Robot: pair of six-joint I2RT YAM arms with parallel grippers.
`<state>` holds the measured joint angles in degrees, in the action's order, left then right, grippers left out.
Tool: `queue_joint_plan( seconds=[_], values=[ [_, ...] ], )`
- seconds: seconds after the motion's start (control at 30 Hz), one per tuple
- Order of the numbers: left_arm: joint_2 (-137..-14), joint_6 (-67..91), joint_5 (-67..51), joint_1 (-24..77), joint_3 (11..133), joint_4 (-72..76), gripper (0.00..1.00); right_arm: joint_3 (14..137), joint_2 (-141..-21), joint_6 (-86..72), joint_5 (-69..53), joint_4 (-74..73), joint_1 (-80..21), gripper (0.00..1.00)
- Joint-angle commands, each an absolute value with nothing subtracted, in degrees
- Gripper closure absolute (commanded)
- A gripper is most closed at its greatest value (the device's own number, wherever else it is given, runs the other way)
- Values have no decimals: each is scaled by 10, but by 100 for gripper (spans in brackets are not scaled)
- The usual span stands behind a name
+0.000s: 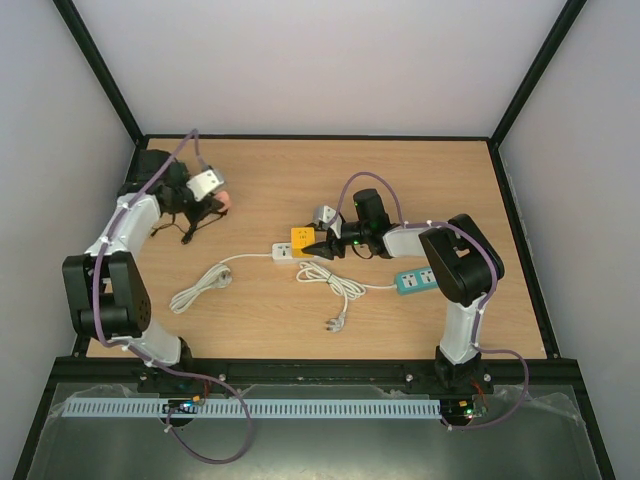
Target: Pull the plug off the socket
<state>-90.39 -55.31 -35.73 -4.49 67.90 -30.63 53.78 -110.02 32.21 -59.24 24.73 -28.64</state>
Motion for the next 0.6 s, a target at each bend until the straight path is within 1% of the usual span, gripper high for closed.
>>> queue_joint_plan(
  seconds=[0.0, 0.2, 0.33, 0.57],
  values=[
    [-893, -501, -277, -101, 692, -245, 83, 523, -1143, 338, -524, 174, -292, 78],
    [-925, -470, -151, -157, 698, -167, 82, 522, -1143, 338, -523, 174, -292, 78],
    [-964, -455, -27, -164, 706, -122, 82, 522, -1144, 338, -523, 173, -292, 77],
    [-1031, -461, 50, -167, 728, -92, 82, 522, -1144, 337, -523, 172, -292, 77]
  ],
)
